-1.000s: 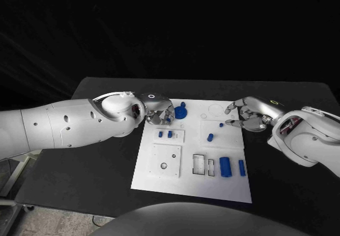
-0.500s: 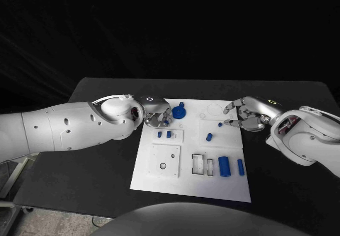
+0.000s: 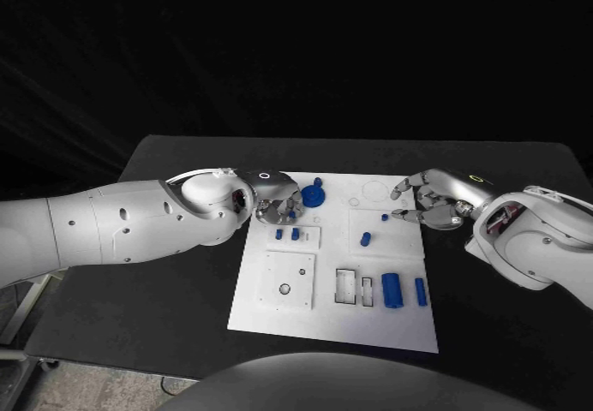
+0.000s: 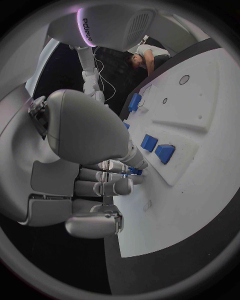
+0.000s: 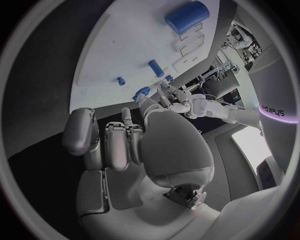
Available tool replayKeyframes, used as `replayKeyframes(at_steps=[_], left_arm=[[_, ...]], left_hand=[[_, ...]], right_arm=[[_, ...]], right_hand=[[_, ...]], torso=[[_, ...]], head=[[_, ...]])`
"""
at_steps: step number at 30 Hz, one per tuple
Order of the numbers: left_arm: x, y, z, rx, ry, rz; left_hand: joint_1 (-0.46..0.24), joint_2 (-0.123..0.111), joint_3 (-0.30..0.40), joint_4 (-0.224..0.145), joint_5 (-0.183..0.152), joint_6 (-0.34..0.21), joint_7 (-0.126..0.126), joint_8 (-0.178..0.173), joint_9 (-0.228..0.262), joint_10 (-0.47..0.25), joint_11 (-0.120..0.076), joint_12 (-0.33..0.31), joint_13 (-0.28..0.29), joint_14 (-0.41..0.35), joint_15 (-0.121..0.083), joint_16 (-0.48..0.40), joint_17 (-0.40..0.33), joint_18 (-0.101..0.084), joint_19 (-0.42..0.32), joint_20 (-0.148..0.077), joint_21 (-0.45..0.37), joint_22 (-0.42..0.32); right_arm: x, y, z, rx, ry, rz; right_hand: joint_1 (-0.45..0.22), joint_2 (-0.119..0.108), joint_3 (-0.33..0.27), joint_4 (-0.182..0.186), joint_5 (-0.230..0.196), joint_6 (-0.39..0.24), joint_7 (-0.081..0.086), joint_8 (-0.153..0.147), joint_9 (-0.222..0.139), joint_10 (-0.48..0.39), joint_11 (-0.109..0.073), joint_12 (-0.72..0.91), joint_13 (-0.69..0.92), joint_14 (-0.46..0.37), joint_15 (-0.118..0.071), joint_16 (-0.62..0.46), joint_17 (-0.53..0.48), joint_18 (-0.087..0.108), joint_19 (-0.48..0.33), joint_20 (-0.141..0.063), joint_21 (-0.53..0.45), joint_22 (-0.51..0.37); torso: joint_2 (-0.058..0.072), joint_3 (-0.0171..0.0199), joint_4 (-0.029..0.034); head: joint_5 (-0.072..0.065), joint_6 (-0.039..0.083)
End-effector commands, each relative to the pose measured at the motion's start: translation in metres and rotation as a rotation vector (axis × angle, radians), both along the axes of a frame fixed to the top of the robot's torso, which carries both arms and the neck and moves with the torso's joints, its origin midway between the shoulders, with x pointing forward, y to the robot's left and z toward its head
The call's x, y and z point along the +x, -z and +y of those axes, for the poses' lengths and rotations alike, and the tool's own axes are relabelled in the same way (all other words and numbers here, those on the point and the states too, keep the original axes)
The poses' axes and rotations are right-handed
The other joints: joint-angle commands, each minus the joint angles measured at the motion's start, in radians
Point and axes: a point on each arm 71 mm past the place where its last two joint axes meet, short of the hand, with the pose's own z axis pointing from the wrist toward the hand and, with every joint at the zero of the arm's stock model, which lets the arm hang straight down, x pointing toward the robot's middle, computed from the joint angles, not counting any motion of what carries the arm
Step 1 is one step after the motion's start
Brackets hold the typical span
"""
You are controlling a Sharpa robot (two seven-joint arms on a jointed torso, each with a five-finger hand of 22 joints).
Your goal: Assemble the parts on the task board
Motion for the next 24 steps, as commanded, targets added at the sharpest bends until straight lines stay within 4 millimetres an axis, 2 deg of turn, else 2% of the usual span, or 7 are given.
replayKeyframes(at_steps=[1, 8, 11, 13, 20, 24], left_arm=[[-0.001, 0.003, -0.001, 0.016, 0.006, 0.012], [-0.001, 0.005, 0.000, 0.022, -0.002, 0.017], [-0.001, 0.005, 0.002, 0.026, -0.009, 0.003], [-0.001, 0.004, 0.004, 0.035, -0.016, -0.013], [0.003, 0.002, 0.017, 0.041, -0.050, -0.072], [0.006, 0.000, 0.024, 0.038, -0.065, -0.110]], left_hand=[[-0.009, -0.003, -0.001, 0.003, -0.004, -0.002, 0.002, -0.004, -0.001, -0.005, 0.000, -0.002, -0.001, -0.004, 0.000, -0.006, -0.001, -0.004, 0.000, 0.001, -0.004, 0.215], [-0.012, -0.008, -0.002, 0.004, -0.004, -0.017, 0.000, -0.015, -0.008, -0.010, 0.000, -0.005, -0.001, -0.007, -0.001, -0.007, -0.004, -0.004, 0.000, 0.002, -0.005, 0.216], [-0.022, -0.021, -0.008, 0.009, -0.007, -0.068, -0.009, -0.045, -0.024, -0.018, -0.001, -0.010, 0.000, -0.005, -0.003, 0.000, 0.001, -0.005, 0.002, 0.003, -0.002, 0.217], [-0.032, -0.031, -0.014, 0.015, -0.012, -0.105, -0.024, -0.061, -0.034, -0.026, 0.000, -0.010, 0.003, -0.002, -0.004, 0.005, 0.004, -0.005, 0.003, 0.003, 0.000, 0.217], [-0.043, -0.047, -0.028, 0.021, -0.023, -0.193, -0.054, -0.059, -0.054, -0.063, 0.006, 0.012, 0.037, -0.001, -0.002, 0.012, 0.003, -0.005, 0.005, 0.004, 0.002, 0.218], [-0.033, -0.054, -0.035, 0.015, -0.039, -0.280, -0.094, -0.054, -0.058, -0.079, 0.001, 0.047, 0.074, 0.004, -0.005, 0.019, 0.005, -0.006, 0.008, 0.004, 0.005, 0.219]], right_arm=[[-0.001, 0.001, 0.000, -0.006, -0.009, 0.009], [-0.001, 0.002, 0.000, -0.006, -0.009, 0.010], [-0.001, 0.002, 0.000, -0.005, -0.008, 0.010], [-0.001, 0.002, 0.000, -0.005, -0.008, 0.010], [0.000, 0.002, -0.002, -0.006, -0.003, 0.008], [-0.001, 0.001, -0.003, -0.007, 0.001, 0.003]], right_hand=[[0.010, 0.003, 0.006, 0.002, 0.005, -0.002, 0.002, -0.006, -0.002, -0.005, 0.001, -0.006, 0.162, 0.045, 0.008, -0.003, 0.100, 0.018, -0.007, 0.001, -0.002, 0.133], [0.010, 0.003, 0.006, 0.002, 0.005, -0.002, 0.002, -0.006, -0.002, -0.005, 0.001, -0.006, 0.162, 0.045, 0.008, -0.003, 0.100, 0.018, -0.007, 0.001, -0.002, 0.133], [0.010, 0.003, 0.006, 0.002, 0.005, -0.002, 0.002, -0.006, -0.002, -0.005, 0.001, -0.006, 0.162, 0.045, 0.008, -0.003, 0.100, 0.018, -0.007, 0.001, -0.002, 0.133], [0.010, 0.003, 0.006, 0.002, 0.005, -0.002, 0.002, -0.007, -0.002, -0.007, 0.001, -0.008, 0.160, 0.045, 0.008, -0.005, 0.099, 0.018, -0.008, 0.001, -0.005, 0.133], [0.010, 0.003, 0.006, 0.002, 0.005, -0.003, 0.002, -0.007, -0.003, -0.008, 0.001, -0.010, 0.159, 0.044, 0.008, -0.006, 0.098, 0.018, -0.008, 0.001, -0.006, 0.132], [0.010, 0.002, 0.006, 0.002, 0.005, -0.002, 0.003, -0.007, -0.003, -0.014, 0.001, -0.015, 0.154, 0.042, 0.008, -0.012, 0.092, 0.019, -0.010, 0.001, -0.012, 0.131]], torso=[[0.000, 0.0004, 0.0002], [0.000, 0.0005, -0.0001], [0.000, 0.0002, -0.0002], [0.000, 0.0000, -0.0011], [0.000, -0.0009, -0.0001], [0.001, -0.0008, 0.0029]], head=[[0.000, 0.000], [0.000, 0.000], [-0.002, 0.000], [-0.003, 0.000], [-0.007, 0.000], [-0.001, 0.000]])
